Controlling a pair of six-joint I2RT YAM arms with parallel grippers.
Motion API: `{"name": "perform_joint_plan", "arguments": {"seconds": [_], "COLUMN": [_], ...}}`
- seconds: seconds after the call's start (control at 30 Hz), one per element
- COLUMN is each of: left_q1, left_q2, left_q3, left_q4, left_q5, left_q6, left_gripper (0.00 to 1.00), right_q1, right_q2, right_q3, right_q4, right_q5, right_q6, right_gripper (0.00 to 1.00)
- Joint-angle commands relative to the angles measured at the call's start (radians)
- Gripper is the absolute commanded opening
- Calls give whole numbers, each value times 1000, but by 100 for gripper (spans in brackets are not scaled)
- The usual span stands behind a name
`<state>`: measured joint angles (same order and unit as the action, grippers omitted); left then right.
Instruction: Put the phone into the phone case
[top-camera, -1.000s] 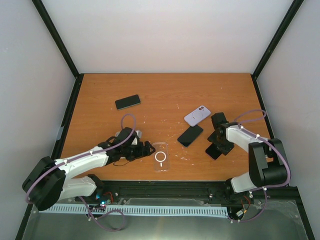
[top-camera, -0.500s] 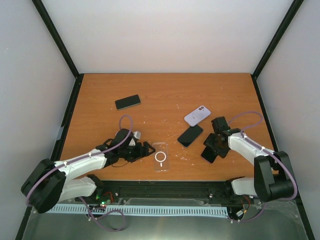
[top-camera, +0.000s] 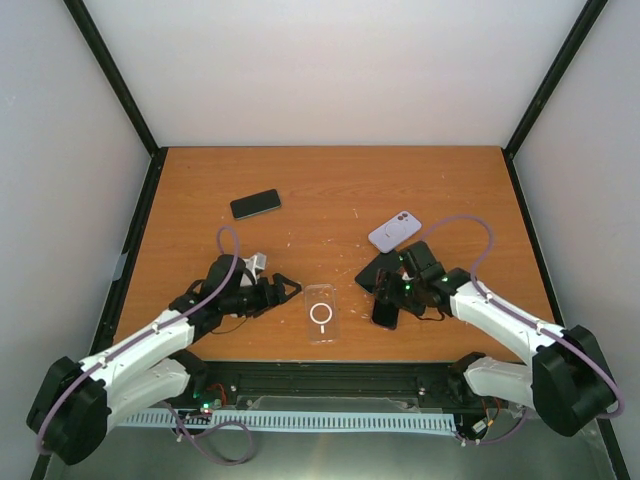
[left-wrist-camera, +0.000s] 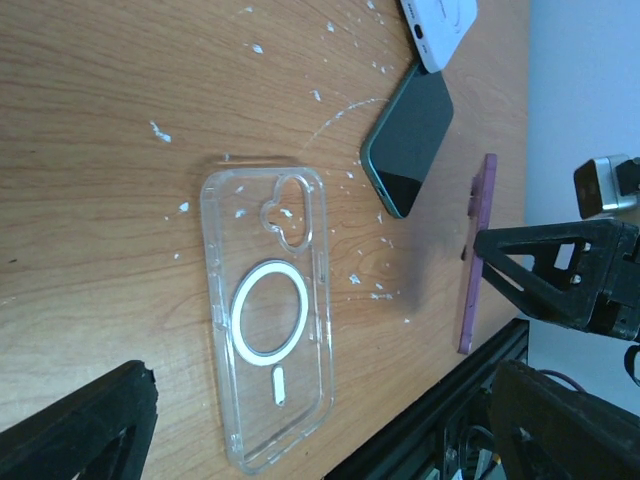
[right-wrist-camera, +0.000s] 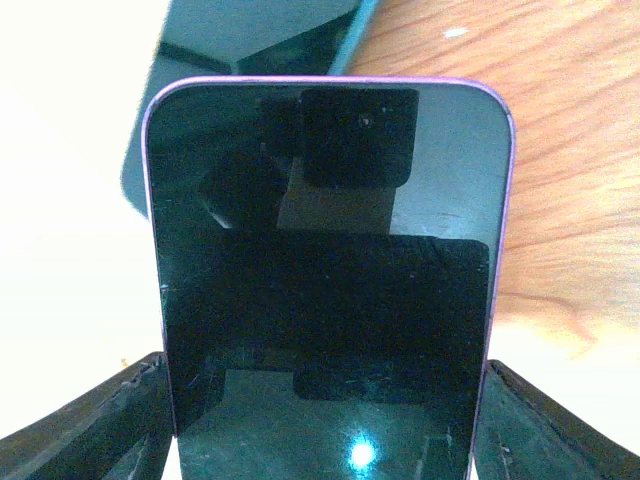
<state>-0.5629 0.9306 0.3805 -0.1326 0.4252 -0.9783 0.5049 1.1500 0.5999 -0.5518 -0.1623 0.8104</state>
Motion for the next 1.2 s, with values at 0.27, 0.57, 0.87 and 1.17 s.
{"name": "perform_joint_plan", "arguments": {"seconds": [0.27, 0.57, 0.87, 1.17], "left_q1": [8, 8, 8, 8], "left_q2": [-167, -203, -237, -285], "left_q3": [55, 86, 89, 74], "left_q4": [-209, -322, -339, -365], "left_q5": [-90, -204, -257, -286], "left_q6": [22, 26, 8, 2], "left_gripper": [99, 99, 98, 97], "right_q1": [258, 387, 449, 462], "right_q2": [108, 323, 472, 527], "right_q3": [120, 241, 334, 337], "right_q4": [261, 353, 322, 284], "right_q5": [-86, -99, -96, -63], "right_q6": [29, 20, 39, 88], "right_gripper": [60, 60, 61, 62]}}
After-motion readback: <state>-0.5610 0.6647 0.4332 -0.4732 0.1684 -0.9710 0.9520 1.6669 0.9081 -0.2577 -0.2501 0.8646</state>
